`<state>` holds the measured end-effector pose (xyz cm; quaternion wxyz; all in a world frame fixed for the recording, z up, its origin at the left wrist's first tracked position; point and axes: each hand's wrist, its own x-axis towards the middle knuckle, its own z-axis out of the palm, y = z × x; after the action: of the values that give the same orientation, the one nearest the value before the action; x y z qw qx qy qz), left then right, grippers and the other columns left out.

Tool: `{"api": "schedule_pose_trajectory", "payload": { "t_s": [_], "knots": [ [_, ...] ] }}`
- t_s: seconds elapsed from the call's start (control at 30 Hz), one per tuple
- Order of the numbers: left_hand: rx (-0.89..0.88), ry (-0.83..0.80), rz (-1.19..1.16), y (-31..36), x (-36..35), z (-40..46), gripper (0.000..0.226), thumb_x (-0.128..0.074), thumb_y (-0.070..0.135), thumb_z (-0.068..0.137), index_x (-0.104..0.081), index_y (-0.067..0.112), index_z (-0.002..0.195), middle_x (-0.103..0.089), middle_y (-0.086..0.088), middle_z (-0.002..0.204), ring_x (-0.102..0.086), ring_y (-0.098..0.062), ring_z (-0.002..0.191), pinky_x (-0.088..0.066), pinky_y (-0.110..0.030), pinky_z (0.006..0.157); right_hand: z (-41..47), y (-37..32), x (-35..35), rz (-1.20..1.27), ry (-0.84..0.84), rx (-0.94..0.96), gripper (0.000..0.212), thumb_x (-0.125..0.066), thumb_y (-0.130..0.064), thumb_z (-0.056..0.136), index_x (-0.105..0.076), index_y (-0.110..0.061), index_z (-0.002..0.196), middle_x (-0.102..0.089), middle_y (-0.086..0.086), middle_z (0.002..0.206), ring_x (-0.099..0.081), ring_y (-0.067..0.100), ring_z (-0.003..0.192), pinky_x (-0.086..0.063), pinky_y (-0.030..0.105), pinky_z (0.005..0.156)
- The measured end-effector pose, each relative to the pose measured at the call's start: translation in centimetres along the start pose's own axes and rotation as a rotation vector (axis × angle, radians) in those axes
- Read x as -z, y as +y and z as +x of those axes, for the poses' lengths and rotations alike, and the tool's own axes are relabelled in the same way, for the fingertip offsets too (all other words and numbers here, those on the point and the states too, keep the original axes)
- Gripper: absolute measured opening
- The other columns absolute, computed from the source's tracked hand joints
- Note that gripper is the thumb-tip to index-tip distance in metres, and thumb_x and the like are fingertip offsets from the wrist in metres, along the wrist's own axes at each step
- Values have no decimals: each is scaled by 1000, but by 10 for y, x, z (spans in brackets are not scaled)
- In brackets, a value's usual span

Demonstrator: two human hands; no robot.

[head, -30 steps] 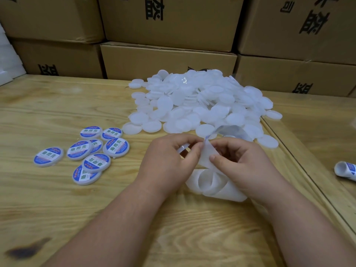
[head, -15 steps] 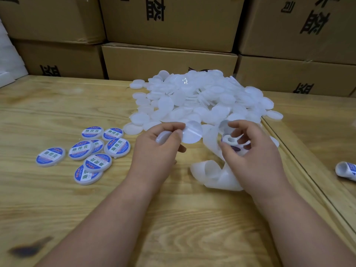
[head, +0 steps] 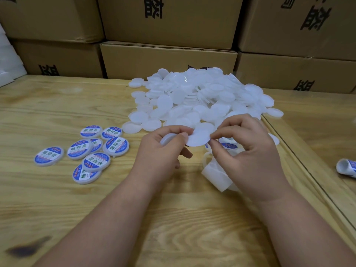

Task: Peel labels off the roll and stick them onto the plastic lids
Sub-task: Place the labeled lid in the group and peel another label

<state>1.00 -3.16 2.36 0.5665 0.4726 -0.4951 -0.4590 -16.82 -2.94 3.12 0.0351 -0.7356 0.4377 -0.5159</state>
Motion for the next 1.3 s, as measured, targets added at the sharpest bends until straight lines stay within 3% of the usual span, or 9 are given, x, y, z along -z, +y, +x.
{"api": "schedule_pose_trajectory", "payload": {
  "t_s": [0.17,0.3,0.37,0.5,0.67,0.73,0.87,1.03,1.3],
  "knots": [
    [22,-58,-113,0,0,1,24,-57,34,84,-79,25,87,-71,1,76,-69,-21,66,-45,-28,46,0,-5,1,9,-20,-8,18,-81,-4,78,-73,-20,78,-65,-6,96,-60,18,97,-45,26,86],
    [59,-141,-394,0,1,3,42,-38,32,83,-60,17,115,-68,-15,77,-67,-33,69,-43,-27,43,-2,-11,-1,91,54,-63,14,-76,-7,77,-71,-20,78,-70,-14,86,-64,11,90,-45,19,83],
    [73,-122,-473,0,1,3,39,-34,27,84,-55,16,116,-71,-19,80,-70,-35,76,-44,-28,43,-2,-15,-1,188,116,-187,12,-74,-13,77,-72,-25,78,-70,-13,79,-63,10,80,-47,17,75],
    [146,-106,-562,0,-1,4,28,-32,15,104,-59,11,112,-76,-19,101,-74,-34,96,-58,-37,56,0,-20,1,502,121,-386,15,-77,-12,80,-73,-25,72,-70,1,68,-60,21,61,-50,24,59],
    [194,-168,-725,2,-4,3,27,-48,20,100,-66,4,112,-71,-24,119,-72,-36,106,-61,-45,77,4,-23,-1,697,-87,-637,21,-79,-9,84,-76,-23,68,-65,-8,61,-52,1,50,-41,12,48],
    [197,-217,-732,2,-3,3,32,-50,23,91,-64,4,113,-70,-26,119,-71,-36,109,-61,-47,82,2,-21,-5,696,-169,-708,20,-79,-12,84,-76,-23,67,-61,-11,57,-51,-1,47,-40,10,47],
    [200,-246,-683,0,-2,4,38,-31,16,96,-62,5,114,-71,-24,120,-67,-39,116,-57,-50,91,1,-17,-9,633,-209,-769,15,-80,-18,83,-77,-24,70,-57,-11,56,-45,1,45,-35,13,44],
    [180,-256,-628,0,-5,4,46,-44,11,71,-61,5,114,-72,-21,117,-69,-35,114,-61,-41,83,-1,-15,-10,614,-183,-804,8,-81,-19,81,-74,-20,77,-59,-11,54,-46,2,45,-37,16,47],
    [152,-249,-578,-3,-8,6,43,-46,6,71,-63,8,111,-73,-19,116,-67,-34,117,-61,-40,83,0,-19,-11,602,-155,-815,22,-80,-16,82,-61,-22,91,-70,-6,62,-47,2,45,-37,26,57]
  ]
}}
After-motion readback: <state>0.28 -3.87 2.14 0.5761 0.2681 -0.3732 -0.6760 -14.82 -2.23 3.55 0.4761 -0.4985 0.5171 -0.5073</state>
